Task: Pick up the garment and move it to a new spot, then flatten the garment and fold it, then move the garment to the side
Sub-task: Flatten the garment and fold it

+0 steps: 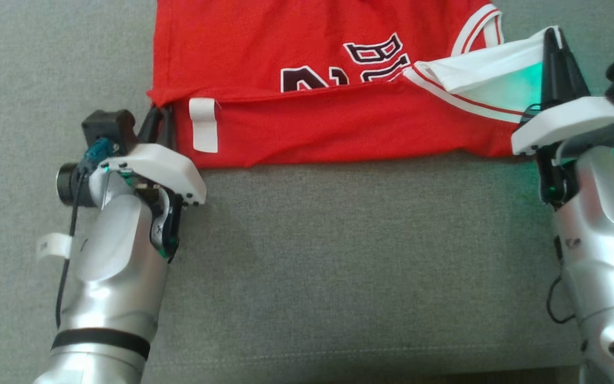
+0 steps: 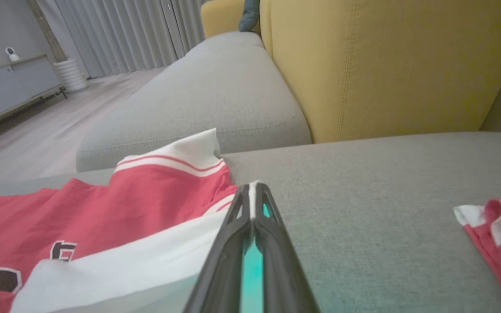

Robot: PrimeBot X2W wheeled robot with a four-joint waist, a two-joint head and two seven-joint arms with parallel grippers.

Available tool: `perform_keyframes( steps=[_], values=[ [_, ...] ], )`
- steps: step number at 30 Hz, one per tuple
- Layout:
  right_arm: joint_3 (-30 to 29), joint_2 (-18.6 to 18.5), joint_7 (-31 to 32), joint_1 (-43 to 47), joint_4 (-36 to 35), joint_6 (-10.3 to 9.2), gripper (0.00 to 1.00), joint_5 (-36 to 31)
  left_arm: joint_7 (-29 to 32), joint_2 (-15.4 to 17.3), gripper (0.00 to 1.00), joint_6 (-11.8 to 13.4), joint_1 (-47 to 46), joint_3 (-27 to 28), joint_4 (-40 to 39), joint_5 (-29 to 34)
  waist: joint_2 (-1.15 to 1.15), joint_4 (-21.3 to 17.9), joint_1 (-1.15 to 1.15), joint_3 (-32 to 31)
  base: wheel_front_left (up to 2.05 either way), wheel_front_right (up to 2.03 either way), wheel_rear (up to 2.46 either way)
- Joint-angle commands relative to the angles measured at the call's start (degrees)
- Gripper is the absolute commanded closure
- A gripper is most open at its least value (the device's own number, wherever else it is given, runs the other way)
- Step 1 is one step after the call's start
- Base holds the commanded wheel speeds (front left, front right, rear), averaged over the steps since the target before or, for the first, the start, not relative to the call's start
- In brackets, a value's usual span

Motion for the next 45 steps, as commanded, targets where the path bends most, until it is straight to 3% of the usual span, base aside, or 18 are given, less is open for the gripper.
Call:
perform_keyframes(
  steps=[1,2,3,4,12,17,25,26,28,37,38,39,40,41,45],
  values=[
    [0.63,1.14,-0.91,-1.86,0.07,0.36,1.00,-1.28,-0.35,1.34,1.00,0.04,-1.44,1.77,0.25,0.56,0.00,0.22,-0.01,0.49,0.00,0.00,0.00],
    [0.67,1.49,-1.03,-2.13,0.98,0.36,0.00,-1.84,-0.35,1.34,0.62,0.09,-1.52,1.88,0.70,0.36,0.00,0.23,-0.01,0.53,0.00,0.00,0.00],
    [0.35,1.92,-1.14,-2.32,1.50,0.36,0.00,-1.89,-0.35,1.34,0.06,0.15,-1.41,1.86,0.77,0.29,0.00,0.24,-0.01,0.58,0.00,0.00,0.00],
    [0.18,2.21,-1.22,-2.36,1.57,0.36,0.00,-2.23,-0.35,1.34,0.00,0.41,-1.09,1.93,0.67,0.17,0.00,0.26,-0.01,0.57,0.00,0.00,0.00],
    [-3.93,3.68,-1.30,7.09,-4.67,0.36,0.00,-3.50,-0.35,1.34,0.00,2.98,8.07,2.40,-7.84,-4.61,0.00,0.81,-0.01,-0.74,0.00,0.00,0.00],
    [-4.07,4.41,-1.30,11.98,-3.97,0.36,0.00,-3.04,-0.35,1.34,0.00,3.68,12.49,-0.02,-9.44,-7.27,0.00,0.97,-0.01,-1.24,0.00,0.00,0.00],
    [-3.95,5.13,-1.31,12.42,-0.02,0.36,0.00,-4.73,-0.35,1.34,0.00,3.64,12.56,-1.59,-8.79,-8.71,0.00,1.23,-0.01,-0.95,0.00,0.00,0.00],
    [-3.67,5.18,-1.31,12.10,1.13,0.36,0.09,-5.08,-0.35,1.34,0.00,3.60,12.38,-1.73,-8.59,-8.92,0.00,1.29,-0.01,-0.92,0.00,0.00,0.00],
    [-3.19,5.26,-1.31,11.35,3.08,0.36,1.00,-5.47,-0.35,1.34,0.00,3.30,12.12,-1.98,-8.19,-9.58,0.00,1.33,-0.01,-0.91,0.00,0.00,0.00],
    [-3.03,5.19,-1.31,9.99,3.72,0.36,1.00,-6.14,-0.35,1.33,0.00,1.68,11.43,-3.63,-2.74,-12.78,0.00,0.57,-0.01,-1.29,0.00,0.00,0.00],
    [-3.08,5.21,-1.31,10.09,3.42,0.36,1.00,-6.11,-0.35,1.33,0.02,1.21,11.19,-4.32,-1.72,-13.08,0.00,0.51,-0.01,-1.45,0.00,0.00,0.00],
    [-3.10,5.22,-1.31,10.29,3.19,0.36,1.00,-6.10,-0.35,1.33,0.26,0.69,10.92,-5.12,-0.70,-13.39,0.00,0.47,-0.01,-1.69,0.00,0.00,0.00],
    [-3.16,5.24,-1.31,10.58,3.03,0.36,1.00,-5.96,-0.35,1.33,0.73,0.34,10.65,-5.80,0.10,-13.57,0.00,0.48,-0.01,-2.03,0.00,0.00,0.00],
    [-3.19,5.27,-1.31,10.87,2.85,0.36,1.00,-5.81,-0.35,1.33,1.00,-0.06,10.43,-6.54,0.93,-13.63,0.00,0.49,-0.01,-2.41,0.00,0.00,0.00],
    [-3.59,5.36,-1.31,12.48,2.19,0.36,1.00,-5.27,-0.35,1.33,1.00,-1.19,10.44,-8.50,3.36,-14.70,0.00,0.84,-0.01,-5.02,0.00,0.00,0.00]
  ],
)
